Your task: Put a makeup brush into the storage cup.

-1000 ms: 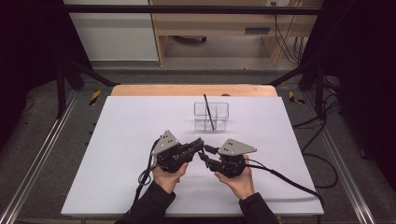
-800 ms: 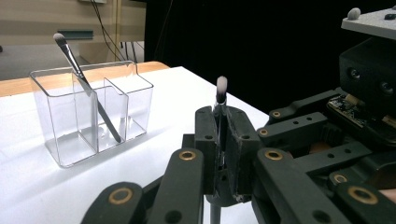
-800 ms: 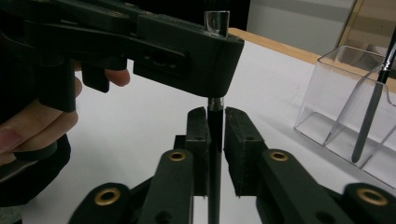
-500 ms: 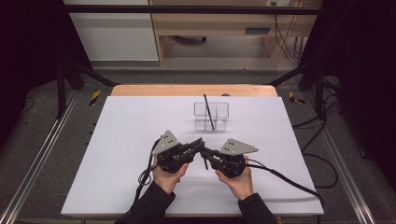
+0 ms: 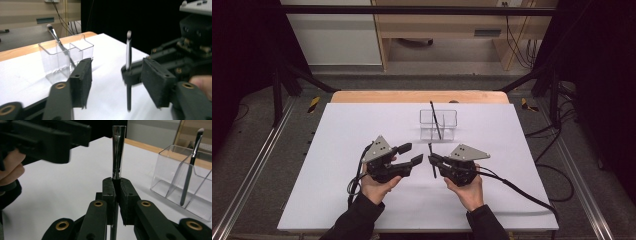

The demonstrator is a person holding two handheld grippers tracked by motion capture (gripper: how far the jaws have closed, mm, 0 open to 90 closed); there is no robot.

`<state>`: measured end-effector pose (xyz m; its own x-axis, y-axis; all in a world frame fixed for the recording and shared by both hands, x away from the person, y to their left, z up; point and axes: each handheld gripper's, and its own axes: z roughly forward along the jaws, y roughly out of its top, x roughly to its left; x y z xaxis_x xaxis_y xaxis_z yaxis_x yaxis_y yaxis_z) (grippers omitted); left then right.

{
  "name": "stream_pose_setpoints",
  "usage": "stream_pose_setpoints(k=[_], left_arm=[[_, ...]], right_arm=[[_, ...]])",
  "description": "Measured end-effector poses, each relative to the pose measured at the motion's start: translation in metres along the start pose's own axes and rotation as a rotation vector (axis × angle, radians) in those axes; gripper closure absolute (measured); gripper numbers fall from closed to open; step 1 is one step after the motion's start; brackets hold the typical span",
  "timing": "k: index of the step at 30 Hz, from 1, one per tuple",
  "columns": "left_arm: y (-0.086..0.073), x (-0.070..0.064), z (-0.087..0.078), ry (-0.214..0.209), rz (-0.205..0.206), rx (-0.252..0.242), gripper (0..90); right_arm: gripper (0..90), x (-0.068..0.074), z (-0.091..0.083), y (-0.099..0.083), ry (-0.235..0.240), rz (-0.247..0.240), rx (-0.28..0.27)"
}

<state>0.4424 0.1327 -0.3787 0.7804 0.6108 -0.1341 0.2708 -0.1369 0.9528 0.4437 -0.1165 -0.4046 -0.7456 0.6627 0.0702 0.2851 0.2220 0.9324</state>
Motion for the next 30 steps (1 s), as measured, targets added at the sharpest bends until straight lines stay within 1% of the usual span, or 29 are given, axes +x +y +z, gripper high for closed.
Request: stream_pose_setpoints(k=[4,12,18,20,24,30], left_arm=[[-0.002,0.008,-0.013,0.027,0.015,0.019,34.1],[-0.012,0.026,-0.035,0.083,0.016,0.037,27.0],[-0.019,0.033,-0.044,0.114,0.016,0.056,20.3],[-0.022,0.035,-0.046,0.129,0.020,0.057,19.0],[-0.027,0.039,-0.052,0.147,0.028,0.075,16.7],[-0.034,0.045,-0.060,0.174,0.020,0.090,12.8]], right_arm=[[83.9,-0.004,-0.002,0.005,-0.015,0.009,-0.016],[83.9,-0.013,-0.007,0.013,-0.033,0.028,-0.036],[83.9,-0.018,-0.013,0.020,-0.047,0.043,-0.058],[83.9,-0.020,-0.015,0.022,-0.048,0.050,-0.066],[83.9,-0.025,-0.018,0.026,-0.056,0.062,-0.079],[83.9,-0.030,-0.022,0.032,-0.071,0.068,-0.099]])
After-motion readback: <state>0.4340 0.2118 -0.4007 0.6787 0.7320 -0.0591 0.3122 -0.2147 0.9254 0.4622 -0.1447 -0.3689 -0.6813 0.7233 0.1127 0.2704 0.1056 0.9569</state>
